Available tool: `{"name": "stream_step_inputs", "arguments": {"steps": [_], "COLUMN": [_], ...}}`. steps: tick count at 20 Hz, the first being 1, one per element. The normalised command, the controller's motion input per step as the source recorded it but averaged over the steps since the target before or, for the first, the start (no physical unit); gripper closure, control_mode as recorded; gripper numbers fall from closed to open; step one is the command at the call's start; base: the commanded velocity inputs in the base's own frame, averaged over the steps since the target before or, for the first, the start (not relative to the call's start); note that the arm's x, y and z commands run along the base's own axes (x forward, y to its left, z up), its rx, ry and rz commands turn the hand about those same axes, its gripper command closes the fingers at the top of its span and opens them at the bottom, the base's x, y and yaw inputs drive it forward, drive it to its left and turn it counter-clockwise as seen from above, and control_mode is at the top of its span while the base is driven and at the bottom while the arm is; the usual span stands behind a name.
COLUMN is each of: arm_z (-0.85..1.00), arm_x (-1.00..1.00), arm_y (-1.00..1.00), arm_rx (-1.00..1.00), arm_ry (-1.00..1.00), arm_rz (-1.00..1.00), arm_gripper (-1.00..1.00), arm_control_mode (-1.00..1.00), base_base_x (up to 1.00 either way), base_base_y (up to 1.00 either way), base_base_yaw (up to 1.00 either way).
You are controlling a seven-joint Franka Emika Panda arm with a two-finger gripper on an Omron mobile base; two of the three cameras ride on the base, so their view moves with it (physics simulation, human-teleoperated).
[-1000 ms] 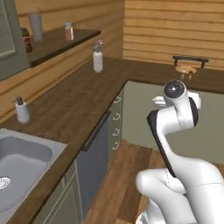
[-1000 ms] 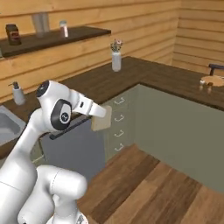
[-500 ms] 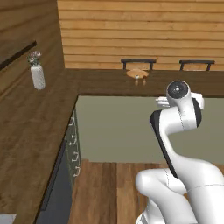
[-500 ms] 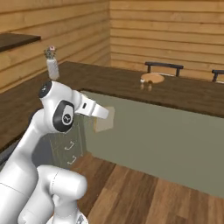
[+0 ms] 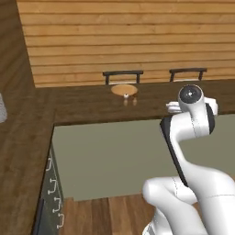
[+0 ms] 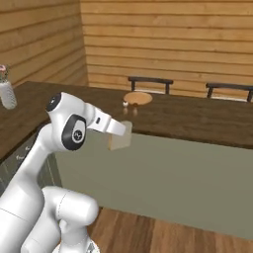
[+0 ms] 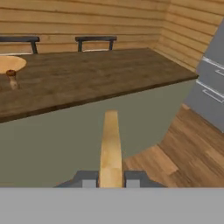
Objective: Start the toaster. Once the lever pops up, take the bread to the plate on the dining counter.
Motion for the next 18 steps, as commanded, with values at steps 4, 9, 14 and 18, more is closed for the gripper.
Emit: {"name": "stream_step_inputs", "arguments": {"steps": [4, 9, 14, 18], "arm_z": [0.00, 0.00, 0.00, 0.00], "arm_x": [0.00, 0.00, 0.00, 0.00], "arm_y": [0.00, 0.00, 0.00, 0.00], "arm_rx": [0.00, 0.00, 0.00, 0.00], "arm_ry": [0.00, 0.00, 0.00, 0.00], "arm_rz": [0.00, 0.00, 0.00, 0.00], "arm_gripper": [1.00, 1.00, 1.00, 1.00], "arm_control_mode": [1.00, 1.00, 1.00, 1.00], "base_base_x": [0.78, 0.77, 0.73, 0.67], "base_base_y": [0.12, 0.32, 0.41, 0.37], "base_base_yaw": [-0.12, -0.03, 0.00, 0.00]}}
